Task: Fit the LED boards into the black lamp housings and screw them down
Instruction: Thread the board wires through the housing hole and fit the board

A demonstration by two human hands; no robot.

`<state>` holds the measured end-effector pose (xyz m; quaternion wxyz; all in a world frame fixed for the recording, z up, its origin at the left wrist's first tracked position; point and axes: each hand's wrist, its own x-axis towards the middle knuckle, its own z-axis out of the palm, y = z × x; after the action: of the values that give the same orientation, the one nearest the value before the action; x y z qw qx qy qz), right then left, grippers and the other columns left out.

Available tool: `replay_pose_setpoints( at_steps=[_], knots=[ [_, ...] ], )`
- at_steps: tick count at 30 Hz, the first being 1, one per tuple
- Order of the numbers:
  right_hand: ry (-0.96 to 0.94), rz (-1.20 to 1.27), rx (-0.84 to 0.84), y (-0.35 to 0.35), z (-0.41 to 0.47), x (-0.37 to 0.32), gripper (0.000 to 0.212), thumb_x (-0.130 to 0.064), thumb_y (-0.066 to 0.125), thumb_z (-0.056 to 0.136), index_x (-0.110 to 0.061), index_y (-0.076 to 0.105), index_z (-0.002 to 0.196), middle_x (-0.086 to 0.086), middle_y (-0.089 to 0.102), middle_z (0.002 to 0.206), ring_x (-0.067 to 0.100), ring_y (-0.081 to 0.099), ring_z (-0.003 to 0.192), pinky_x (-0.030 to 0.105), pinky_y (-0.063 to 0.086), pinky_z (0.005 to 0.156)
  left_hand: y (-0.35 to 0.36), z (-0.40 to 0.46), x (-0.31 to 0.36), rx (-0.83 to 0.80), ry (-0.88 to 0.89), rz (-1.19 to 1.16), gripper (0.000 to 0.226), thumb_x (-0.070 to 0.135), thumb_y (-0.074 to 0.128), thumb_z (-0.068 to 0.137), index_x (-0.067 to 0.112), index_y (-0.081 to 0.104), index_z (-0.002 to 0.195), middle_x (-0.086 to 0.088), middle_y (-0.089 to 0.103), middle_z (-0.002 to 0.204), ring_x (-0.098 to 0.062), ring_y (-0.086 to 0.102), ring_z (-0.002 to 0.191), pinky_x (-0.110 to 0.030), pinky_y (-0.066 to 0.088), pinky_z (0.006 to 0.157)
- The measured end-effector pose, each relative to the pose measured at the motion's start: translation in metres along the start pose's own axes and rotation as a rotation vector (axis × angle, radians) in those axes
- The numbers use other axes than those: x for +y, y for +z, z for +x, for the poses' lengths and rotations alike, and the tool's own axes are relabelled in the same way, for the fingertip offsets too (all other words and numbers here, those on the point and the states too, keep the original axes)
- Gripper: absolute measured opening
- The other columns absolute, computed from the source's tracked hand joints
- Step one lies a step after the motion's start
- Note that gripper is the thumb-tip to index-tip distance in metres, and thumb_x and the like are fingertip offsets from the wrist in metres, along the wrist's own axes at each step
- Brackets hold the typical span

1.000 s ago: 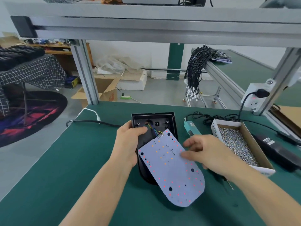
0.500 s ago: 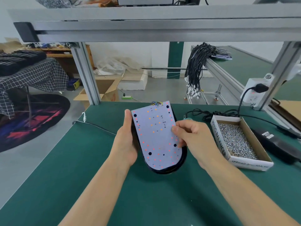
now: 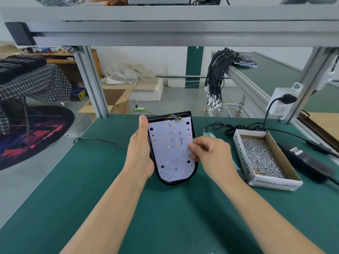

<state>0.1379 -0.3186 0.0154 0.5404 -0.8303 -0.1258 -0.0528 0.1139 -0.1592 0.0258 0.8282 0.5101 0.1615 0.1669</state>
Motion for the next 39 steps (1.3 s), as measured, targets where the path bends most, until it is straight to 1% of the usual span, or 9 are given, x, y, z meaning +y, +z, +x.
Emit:
replay_pose_setpoints(
  at_steps=[3, 7, 13, 17, 20, 26, 30, 33, 39],
  knots=[
    [-0.077, -0.162, -0.034, -0.005, 0.002, -0.003, 0.013, -0.013, 0.067, 0.088, -0.006, 0.067, 0.076, 0.004, 0.062, 0.062, 0.003, 0.055, 0.047, 0.017, 0.041, 0.055, -0.001, 0.002, 0.001, 0.013, -0.01, -0.046, 0.049, 0.058, 0.051, 0.091, 0.016, 0.07, 0.074, 0.001, 0.076, 0.076, -0.014, 0.072, 0.063, -0.023, 0.053, 0.047],
    [-0.248, -0.674, 0.008, -0.009, 0.006, -0.013, 0.024, -0.036, 0.065, 0.088, -0.012, 0.069, 0.087, 0.0, 0.054, 0.085, 0.026, 0.055, 0.077, 0.033, 0.036, 0.062, -0.001, 0.004, -0.003, 0.005, -0.006, -0.016, 0.057, 0.062, 0.049, 0.089, 0.022, 0.073, 0.056, 0.003, 0.074, 0.072, -0.014, 0.069, 0.062, -0.027, 0.057, 0.053],
    [-0.168, -0.746, 0.078, -0.002, 0.001, -0.01, 0.033, -0.038, 0.07, 0.084, -0.013, 0.051, 0.095, 0.0, 0.044, 0.098, 0.029, 0.051, 0.073, 0.033, 0.028, 0.06, 0.002, 0.004, -0.003, 0.011, 0.015, 0.044, 0.053, 0.065, 0.048, 0.088, 0.017, 0.064, 0.072, 0.002, 0.069, 0.078, -0.015, 0.065, 0.069, -0.026, 0.056, 0.058],
    [0.089, -0.239, -0.056, -0.009, 0.013, -0.007, 0.068, -0.021, 0.086, 0.066, -0.023, 0.038, 0.114, -0.005, 0.048, 0.104, 0.013, 0.053, 0.088, 0.023, 0.042, 0.071, 0.0, 0.002, -0.006, 0.022, 0.019, 0.112, 0.055, 0.069, 0.044, 0.087, 0.018, 0.061, 0.076, -0.002, 0.063, 0.082, -0.018, 0.059, 0.074, -0.028, 0.052, 0.065],
    [0.144, 0.216, -0.214, -0.006, 0.011, -0.003, 0.03, -0.019, 0.069, 0.086, -0.019, 0.056, 0.113, -0.011, 0.067, 0.104, 0.0, 0.063, 0.088, 0.01, 0.045, 0.071, -0.002, -0.001, -0.008, -0.024, -0.015, 0.102, 0.061, 0.067, 0.041, 0.09, 0.025, 0.075, 0.061, 0.006, 0.075, 0.078, -0.012, 0.071, 0.069, -0.024, 0.056, 0.06],
    [0.244, 0.415, -0.11, 0.007, 0.012, -0.006, 0.016, -0.019, 0.061, 0.093, -0.006, 0.067, 0.098, 0.012, 0.072, 0.103, 0.02, 0.067, 0.088, 0.036, 0.052, 0.087, 0.003, -0.004, -0.004, -0.067, 0.068, 0.144, 0.037, 0.035, 0.068, 0.088, 0.002, 0.066, 0.104, -0.016, 0.073, 0.1, -0.028, 0.072, 0.086, -0.038, 0.06, 0.072],
    [0.307, 0.525, -0.112, 0.011, 0.013, -0.01, 0.023, -0.016, 0.065, 0.089, 0.003, 0.062, 0.103, 0.019, 0.069, 0.105, 0.021, 0.066, 0.081, 0.036, 0.054, 0.081, 0.004, -0.007, -0.004, -0.024, 0.155, 0.192, 0.018, 0.024, 0.072, 0.086, 0.008, 0.064, 0.082, -0.01, 0.069, 0.079, -0.024, 0.066, 0.076, -0.042, 0.057, 0.073],
    [0.301, 0.598, -0.089, 0.015, 0.011, -0.015, 0.024, -0.013, 0.063, 0.089, 0.006, 0.058, 0.104, 0.024, 0.066, 0.107, 0.027, 0.064, 0.082, 0.05, 0.052, 0.088, 0.003, -0.009, -0.006, 0.015, 0.201, 0.23, 0.027, 0.029, 0.073, 0.085, 0.014, 0.059, 0.067, -0.002, 0.062, 0.069, -0.021, 0.06, 0.068, -0.04, 0.054, 0.068],
    [0.28, 0.647, -0.075, 0.022, 0.004, -0.012, 0.017, -0.016, 0.058, 0.093, -0.002, 0.066, 0.1, 0.015, 0.073, 0.1, 0.035, 0.068, 0.095, 0.051, 0.053, 0.09, -0.001, -0.01, 0.002, -0.03, 0.185, 0.212, 0.006, 0.014, 0.077, 0.08, 0.016, 0.074, 0.076, -0.01, 0.075, 0.084, -0.029, 0.073, 0.077, -0.038, 0.059, 0.066]
  ],
)
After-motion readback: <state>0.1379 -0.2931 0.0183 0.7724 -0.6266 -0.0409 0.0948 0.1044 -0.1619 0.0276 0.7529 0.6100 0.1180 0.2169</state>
